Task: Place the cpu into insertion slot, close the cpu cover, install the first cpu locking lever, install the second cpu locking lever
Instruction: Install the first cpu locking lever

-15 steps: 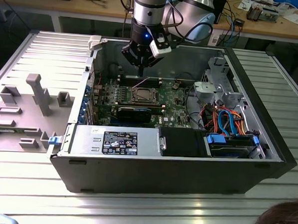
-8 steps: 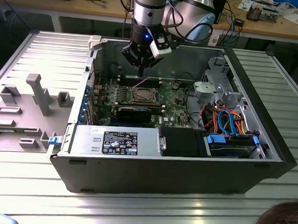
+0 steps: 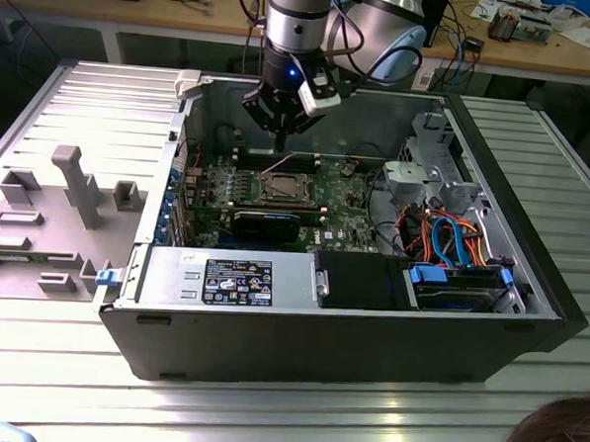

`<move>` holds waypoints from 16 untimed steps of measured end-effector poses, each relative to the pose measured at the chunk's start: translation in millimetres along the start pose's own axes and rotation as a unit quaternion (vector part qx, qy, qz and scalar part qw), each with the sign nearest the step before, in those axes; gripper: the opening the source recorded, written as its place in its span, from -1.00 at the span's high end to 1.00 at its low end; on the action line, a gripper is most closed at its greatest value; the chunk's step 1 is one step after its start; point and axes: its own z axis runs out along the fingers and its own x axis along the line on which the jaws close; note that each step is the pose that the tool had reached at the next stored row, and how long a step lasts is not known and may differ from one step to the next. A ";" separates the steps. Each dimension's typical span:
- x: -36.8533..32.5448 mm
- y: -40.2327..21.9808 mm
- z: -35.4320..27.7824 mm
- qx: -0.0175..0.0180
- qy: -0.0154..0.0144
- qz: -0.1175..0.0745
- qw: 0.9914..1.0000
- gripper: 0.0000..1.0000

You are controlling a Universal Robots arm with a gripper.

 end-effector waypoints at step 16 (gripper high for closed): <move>-6.6 0.0 1.0 0.000 0.000 0.000 1.000 0.79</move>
